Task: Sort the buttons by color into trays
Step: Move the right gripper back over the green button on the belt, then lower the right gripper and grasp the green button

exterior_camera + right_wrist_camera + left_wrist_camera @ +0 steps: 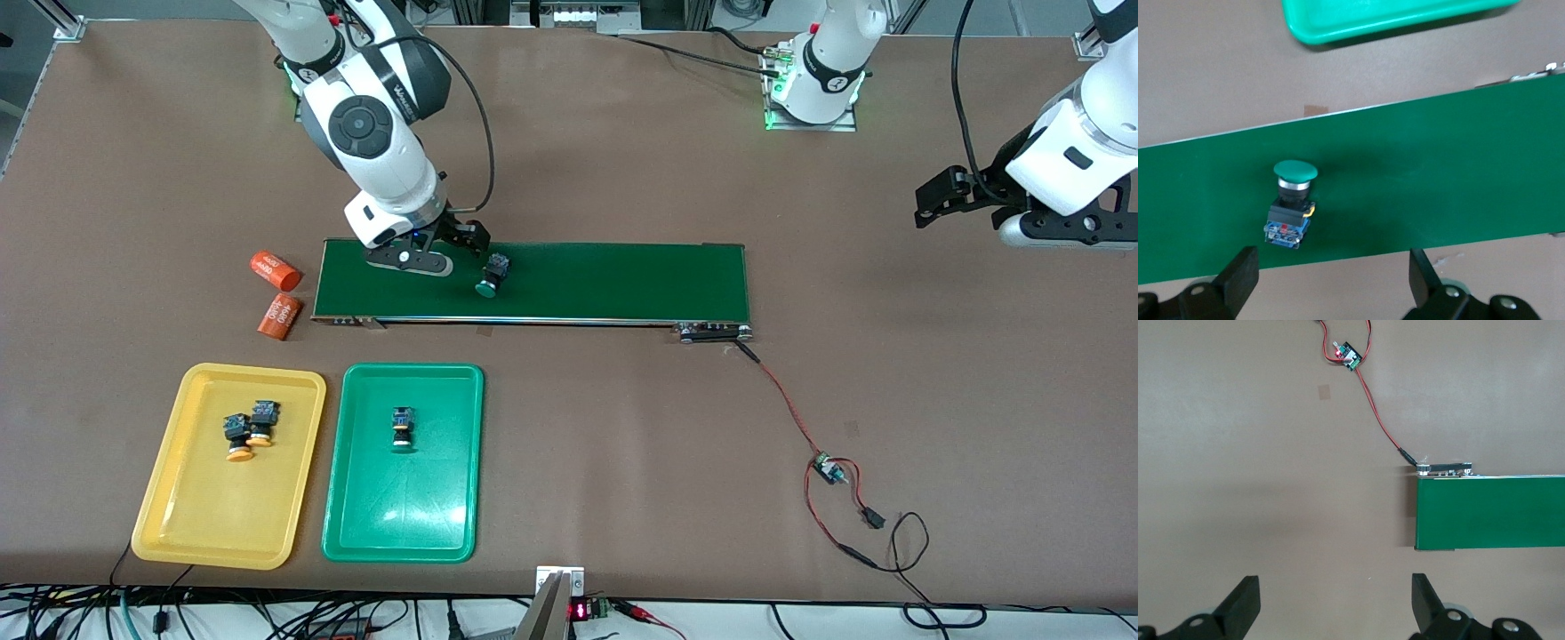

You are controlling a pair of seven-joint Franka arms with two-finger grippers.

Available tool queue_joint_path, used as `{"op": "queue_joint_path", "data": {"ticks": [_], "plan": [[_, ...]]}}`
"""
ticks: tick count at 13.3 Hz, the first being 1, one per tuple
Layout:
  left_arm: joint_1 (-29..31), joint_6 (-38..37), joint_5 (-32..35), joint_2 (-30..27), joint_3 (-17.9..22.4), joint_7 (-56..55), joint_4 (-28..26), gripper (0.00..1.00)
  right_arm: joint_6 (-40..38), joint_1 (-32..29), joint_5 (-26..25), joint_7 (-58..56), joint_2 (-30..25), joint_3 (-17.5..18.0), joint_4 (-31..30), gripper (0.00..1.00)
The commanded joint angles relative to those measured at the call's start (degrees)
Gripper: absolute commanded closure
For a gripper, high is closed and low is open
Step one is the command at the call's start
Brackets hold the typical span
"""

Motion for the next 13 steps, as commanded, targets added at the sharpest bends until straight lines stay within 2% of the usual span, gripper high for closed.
{"op": "queue_joint_path", "data": {"ticks": [1,4,13], "plan": [[-0.1,-1.3,-1.4,1.1,0.2,0.8,2.1,0.00,2.2,0.7,-3.1,4.1,2.4,0.2,-0.1,0.00],[0.0,-1.3,-1.4,1.2,0.2,0.8,2.1,0.00,4.1,0.9,-8.9,6.4,5.5,0.1,0.0,0.00],[0.0,-1.4,-1.4,1.2,0.2,0.9,2.1,0.00,7.6,0.5,-9.5,6.4,8.5,-1.0,0.3,0.00]]}}
